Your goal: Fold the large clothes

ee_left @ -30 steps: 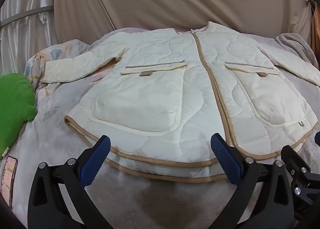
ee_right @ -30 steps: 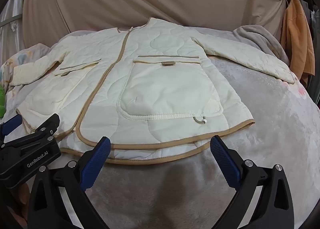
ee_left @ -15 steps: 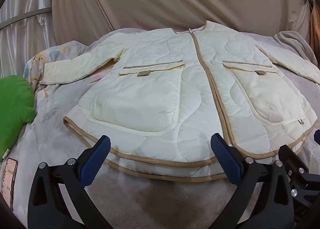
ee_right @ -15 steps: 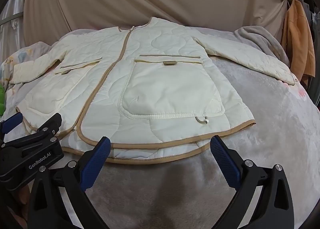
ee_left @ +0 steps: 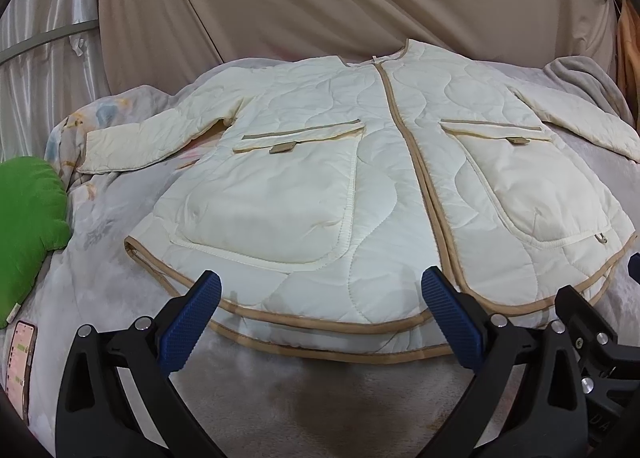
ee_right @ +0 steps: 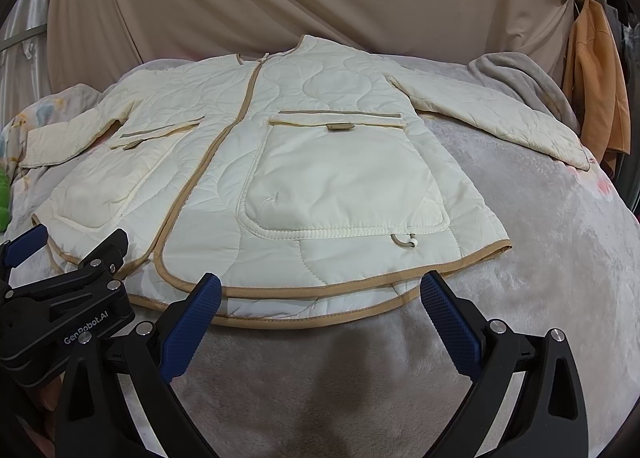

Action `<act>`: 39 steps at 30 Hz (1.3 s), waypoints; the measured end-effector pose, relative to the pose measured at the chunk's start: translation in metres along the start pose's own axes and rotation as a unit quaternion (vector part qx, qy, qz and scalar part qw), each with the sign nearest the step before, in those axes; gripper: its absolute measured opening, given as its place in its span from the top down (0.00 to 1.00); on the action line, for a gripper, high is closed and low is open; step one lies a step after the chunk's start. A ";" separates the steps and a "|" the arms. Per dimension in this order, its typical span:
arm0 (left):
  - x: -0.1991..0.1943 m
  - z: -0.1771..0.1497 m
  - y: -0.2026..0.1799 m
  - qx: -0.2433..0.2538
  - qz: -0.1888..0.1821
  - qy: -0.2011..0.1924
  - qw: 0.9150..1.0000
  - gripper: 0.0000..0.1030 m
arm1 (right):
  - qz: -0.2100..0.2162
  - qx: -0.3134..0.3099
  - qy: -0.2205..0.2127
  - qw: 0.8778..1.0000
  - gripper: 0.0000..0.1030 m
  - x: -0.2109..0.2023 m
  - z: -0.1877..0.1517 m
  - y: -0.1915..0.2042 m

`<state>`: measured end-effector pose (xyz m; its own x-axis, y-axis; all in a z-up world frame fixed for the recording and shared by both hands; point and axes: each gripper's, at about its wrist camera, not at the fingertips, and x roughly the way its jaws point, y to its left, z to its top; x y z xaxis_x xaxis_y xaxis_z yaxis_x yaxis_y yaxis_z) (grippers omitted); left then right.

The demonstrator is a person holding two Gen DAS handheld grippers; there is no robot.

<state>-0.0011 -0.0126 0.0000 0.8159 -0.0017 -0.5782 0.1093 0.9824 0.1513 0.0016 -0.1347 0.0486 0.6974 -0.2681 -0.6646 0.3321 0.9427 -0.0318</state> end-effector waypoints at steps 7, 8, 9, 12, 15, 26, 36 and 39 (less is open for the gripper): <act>0.000 -0.001 -0.002 0.001 0.001 0.000 1.000 0.05 | 0.001 -0.001 -0.002 1.000 0.05 0.000 0.000 0.000; 0.000 -0.001 -0.001 0.001 0.001 0.000 1.000 0.05 | 0.001 -0.001 -0.002 1.000 0.05 0.000 0.000 0.000; 0.000 -0.001 -0.001 0.001 0.001 -0.001 1.000 0.05 | 0.001 -0.001 -0.002 1.000 0.05 0.000 0.000 0.000; 0.000 -0.001 -0.001 0.002 0.000 0.000 1.000 0.05 | 0.000 -0.002 -0.001 1.000 0.05 0.000 0.000 0.001; 0.000 -0.001 -0.001 0.001 0.000 0.000 1.000 0.05 | 0.000 -0.003 -0.001 1.000 0.05 0.000 0.000 0.001; 0.001 -0.003 -0.003 0.005 0.000 0.001 1.000 0.05 | 0.000 -0.004 0.000 1.000 0.05 0.000 0.000 0.002; 0.001 -0.003 -0.003 0.005 0.000 0.001 1.000 0.05 | 0.000 -0.004 0.000 1.000 0.05 0.001 0.000 0.002; 0.001 -0.003 -0.003 0.005 0.000 0.001 1.000 0.05 | 0.000 -0.004 0.000 1.000 0.05 0.001 0.000 0.002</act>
<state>-0.0022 -0.0151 -0.0034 0.8142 -0.0015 -0.5805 0.1157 0.9803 0.1598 0.0028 -0.1326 0.0480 0.6971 -0.2681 -0.6650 0.3274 0.9441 -0.0375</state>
